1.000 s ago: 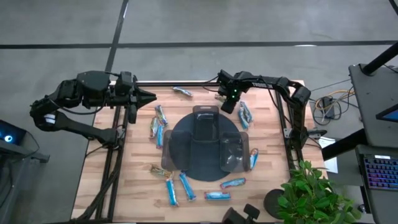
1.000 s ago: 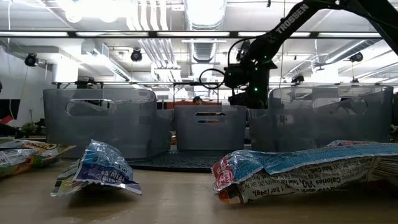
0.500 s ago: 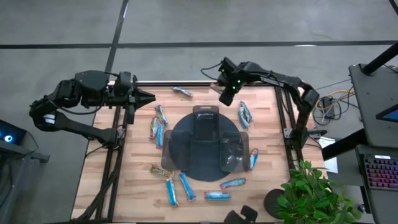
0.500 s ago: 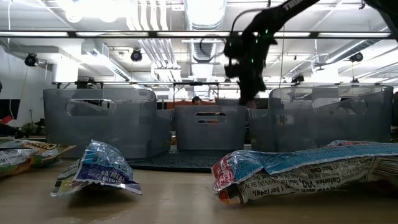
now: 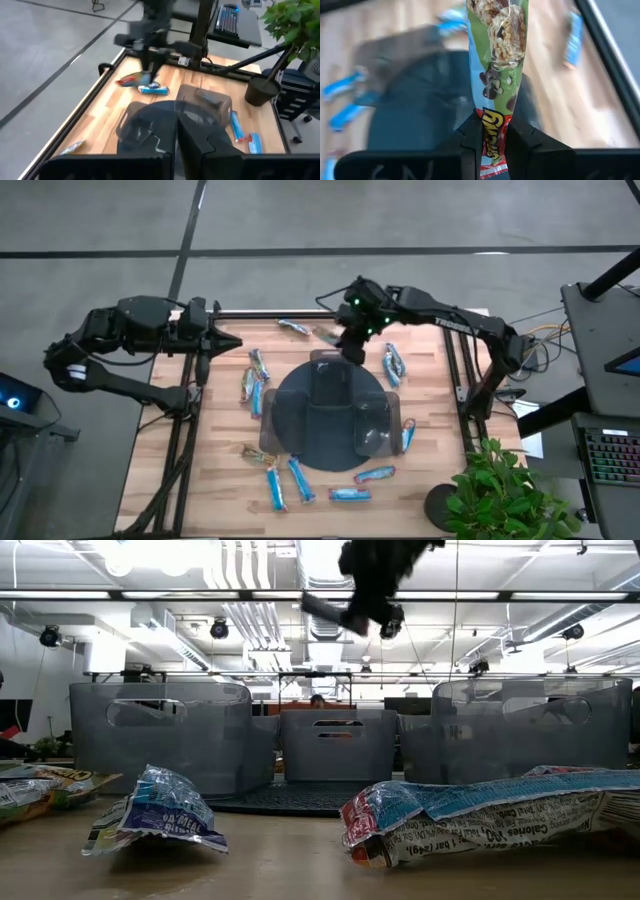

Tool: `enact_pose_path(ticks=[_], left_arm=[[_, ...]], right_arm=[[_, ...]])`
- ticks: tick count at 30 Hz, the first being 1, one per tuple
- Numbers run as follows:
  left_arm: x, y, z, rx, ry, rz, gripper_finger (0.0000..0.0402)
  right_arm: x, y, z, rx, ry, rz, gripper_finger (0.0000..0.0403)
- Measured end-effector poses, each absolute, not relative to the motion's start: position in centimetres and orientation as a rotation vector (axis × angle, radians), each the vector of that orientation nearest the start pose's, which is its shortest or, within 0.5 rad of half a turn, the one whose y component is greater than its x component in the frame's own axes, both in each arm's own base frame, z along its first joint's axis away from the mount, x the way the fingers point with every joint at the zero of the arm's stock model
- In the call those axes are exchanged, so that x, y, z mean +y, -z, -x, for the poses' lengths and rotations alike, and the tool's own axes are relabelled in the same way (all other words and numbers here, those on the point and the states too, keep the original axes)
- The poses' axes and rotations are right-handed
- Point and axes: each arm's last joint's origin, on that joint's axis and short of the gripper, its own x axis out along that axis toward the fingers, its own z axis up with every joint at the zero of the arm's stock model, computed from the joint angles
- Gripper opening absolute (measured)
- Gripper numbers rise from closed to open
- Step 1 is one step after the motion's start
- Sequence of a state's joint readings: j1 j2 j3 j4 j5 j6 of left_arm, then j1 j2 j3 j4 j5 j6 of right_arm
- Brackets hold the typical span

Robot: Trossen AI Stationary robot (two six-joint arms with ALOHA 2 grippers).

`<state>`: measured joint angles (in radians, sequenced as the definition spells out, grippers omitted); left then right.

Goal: Pick and place Granola Bars by type
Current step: Put the red granola bar into the bottom left black bin

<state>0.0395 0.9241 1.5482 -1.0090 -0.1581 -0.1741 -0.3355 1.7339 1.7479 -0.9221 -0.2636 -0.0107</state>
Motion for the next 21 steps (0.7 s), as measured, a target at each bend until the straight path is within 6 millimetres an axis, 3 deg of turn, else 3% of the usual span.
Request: enact_pose_path(ticks=[4,8,21], left_arm=[[0.9,-46.9,-10.1,0.374,-0.257,0.175,0.0],[0.9,-46.9,-9.2,0.363,-0.263,0.183,0.0],[0.9,-46.8,-8.1,0.369,-0.263,0.178,0.0]], right_arm=[[-8.4,-36.1,-36.5,0.795,-0.005,-0.24,0.0048],[-6.1,-35.5,-38.0,0.797,-0.043,-0.273,0.0046],[0.3,-30.5,-43.4,0.819,-0.145,-0.339,0.0039]])
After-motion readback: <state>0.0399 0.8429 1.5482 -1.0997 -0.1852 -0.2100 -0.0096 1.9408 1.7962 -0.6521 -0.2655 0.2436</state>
